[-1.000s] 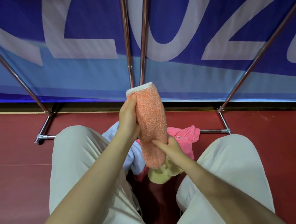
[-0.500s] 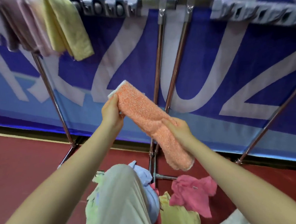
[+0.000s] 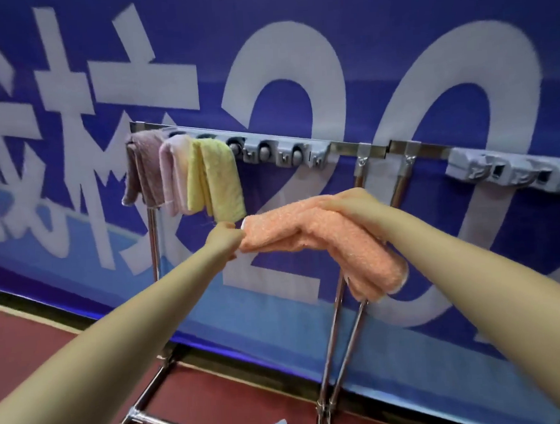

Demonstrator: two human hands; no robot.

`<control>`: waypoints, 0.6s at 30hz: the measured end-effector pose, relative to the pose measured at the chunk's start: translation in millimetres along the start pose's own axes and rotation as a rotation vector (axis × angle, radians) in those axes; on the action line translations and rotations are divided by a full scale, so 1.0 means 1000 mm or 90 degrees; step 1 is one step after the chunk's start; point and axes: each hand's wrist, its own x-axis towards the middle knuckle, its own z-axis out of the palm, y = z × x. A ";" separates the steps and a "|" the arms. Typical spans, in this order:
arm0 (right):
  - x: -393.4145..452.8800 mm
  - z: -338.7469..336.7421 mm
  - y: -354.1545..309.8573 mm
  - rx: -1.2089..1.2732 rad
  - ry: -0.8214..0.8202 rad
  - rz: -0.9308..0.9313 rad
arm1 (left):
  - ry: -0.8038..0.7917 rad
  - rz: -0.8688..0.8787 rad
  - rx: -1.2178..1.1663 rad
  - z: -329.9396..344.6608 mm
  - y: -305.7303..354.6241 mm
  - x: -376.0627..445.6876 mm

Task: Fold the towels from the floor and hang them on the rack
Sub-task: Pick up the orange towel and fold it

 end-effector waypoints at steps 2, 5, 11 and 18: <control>0.020 -0.002 -0.021 -0.018 -0.003 -0.009 | 0.033 0.027 0.004 -0.002 0.014 0.007; 0.050 0.001 -0.051 -0.022 -0.012 -0.029 | 0.030 0.118 -0.036 0.001 0.039 0.014; 0.106 0.014 -0.100 -0.003 -0.004 -0.094 | -0.027 0.187 -0.137 0.003 0.075 0.065; 0.155 0.031 -0.133 -0.054 -0.113 -0.136 | -0.081 0.173 -0.361 -0.016 0.102 0.081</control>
